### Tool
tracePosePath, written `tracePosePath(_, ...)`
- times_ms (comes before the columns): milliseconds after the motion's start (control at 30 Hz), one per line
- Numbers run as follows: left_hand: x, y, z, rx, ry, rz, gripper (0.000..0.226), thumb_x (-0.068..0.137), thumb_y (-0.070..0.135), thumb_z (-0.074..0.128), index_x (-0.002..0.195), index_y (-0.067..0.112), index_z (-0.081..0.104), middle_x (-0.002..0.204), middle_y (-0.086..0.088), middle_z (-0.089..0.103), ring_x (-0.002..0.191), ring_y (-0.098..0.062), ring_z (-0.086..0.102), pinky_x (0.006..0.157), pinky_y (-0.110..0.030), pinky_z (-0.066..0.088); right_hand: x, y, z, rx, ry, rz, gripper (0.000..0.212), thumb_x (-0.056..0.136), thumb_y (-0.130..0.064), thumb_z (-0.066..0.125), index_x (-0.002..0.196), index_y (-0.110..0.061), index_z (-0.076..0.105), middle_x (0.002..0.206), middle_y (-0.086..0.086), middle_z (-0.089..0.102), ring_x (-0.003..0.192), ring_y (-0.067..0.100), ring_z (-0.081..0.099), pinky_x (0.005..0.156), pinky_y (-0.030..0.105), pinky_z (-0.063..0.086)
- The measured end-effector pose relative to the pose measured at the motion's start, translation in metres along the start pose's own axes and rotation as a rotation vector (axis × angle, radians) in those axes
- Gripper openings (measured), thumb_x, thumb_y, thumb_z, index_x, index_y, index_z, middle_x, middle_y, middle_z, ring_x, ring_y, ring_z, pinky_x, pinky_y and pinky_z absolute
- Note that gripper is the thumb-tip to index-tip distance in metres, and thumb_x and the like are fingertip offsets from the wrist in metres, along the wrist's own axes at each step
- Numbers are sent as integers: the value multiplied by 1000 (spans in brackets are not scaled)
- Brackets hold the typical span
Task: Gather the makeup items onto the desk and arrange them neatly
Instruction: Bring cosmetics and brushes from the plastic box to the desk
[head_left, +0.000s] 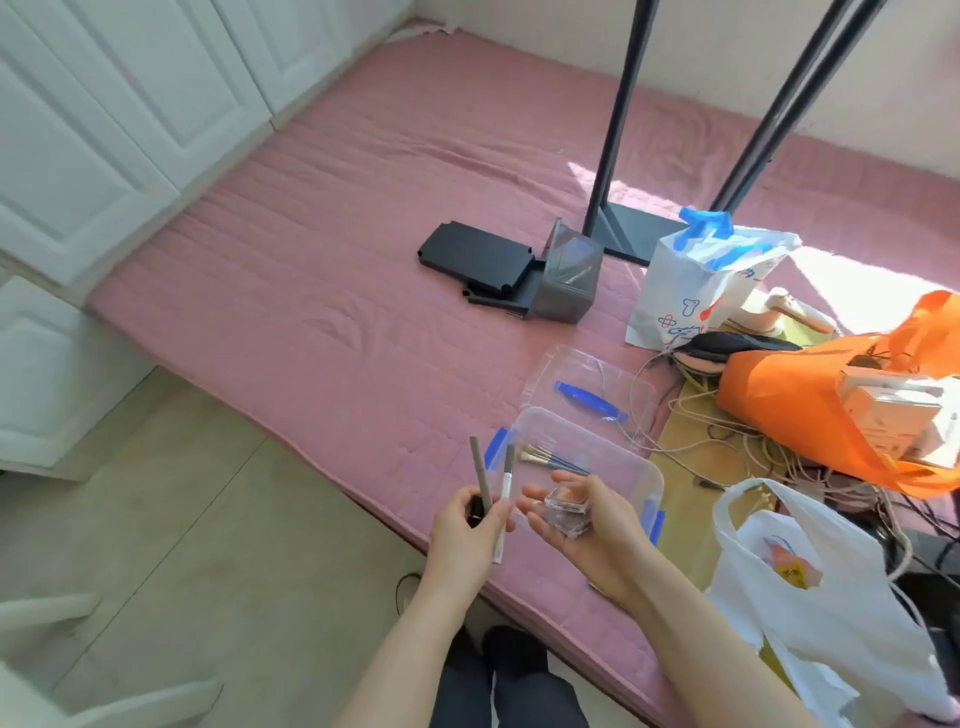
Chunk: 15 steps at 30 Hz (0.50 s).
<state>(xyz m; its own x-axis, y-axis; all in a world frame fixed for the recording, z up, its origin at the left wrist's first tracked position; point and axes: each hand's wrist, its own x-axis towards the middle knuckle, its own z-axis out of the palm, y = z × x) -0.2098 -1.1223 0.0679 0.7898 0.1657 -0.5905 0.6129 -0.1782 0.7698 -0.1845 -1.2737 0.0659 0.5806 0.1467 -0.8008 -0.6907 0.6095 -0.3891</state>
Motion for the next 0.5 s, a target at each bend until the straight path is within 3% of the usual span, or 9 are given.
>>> tracePosePath(100, -21, -1, -26, -99, 92, -36, 14, 88, 29, 64, 86, 15, 62, 73, 0, 69, 69, -15, 59, 74, -41, 55, -15, 12, 24, -50, -50, 65, 31, 92, -5, 42, 123, -6, 48, 104, 29, 67, 74, 30, 59, 54, 32, 48)
tracePosePath(300, -52, -6, -89, -218, 224, -43, 14, 91, 26, 62, 87, 13, 61, 67, 4, 64, 66, -14, 60, 68, -36, 55, -28, 38, 71, -191, -122, 138, 30, 93, 0, 47, 123, 0, 49, 106, 26, 67, 68, 25, 55, 57, 31, 45)
tracePosePath(367, -58, -12, -113, -246, 264, -61, 15, 91, 26, 62, 89, 12, 62, 77, -10, 65, 67, -17, 59, 72, -44, 54, -28, 51, 91, -256, -125, 153, 28, 92, 3, 46, 120, 1, 48, 110, 29, 61, 74, 26, 54, 60, 31, 44)
tracePosePath(433, -64, -19, -137, -265, 302, -74, 15, 91, 26, 62, 89, 11, 62, 85, -18, 65, 67, -22, 56, 73, -48, 54, -27, 65, 112, -308, -126, 159, 23, 92, 5, 45, 115, 2, 50, 98, 25, 56, 77, 27, 52, 60, 31, 43)
tracePosePath(500, -69, -25, -162, -304, 344, -81, 13, 92, 24, 62, 88, 12, 63, 83, -13, 68, 67, -21, 58, 73, -46, 53, -27, 81, 135, -323, -136, 172, 14, 92, 3, 44, 105, 1, 50, 82, 17, 49, 76, 28, 50, 57, 30, 45)
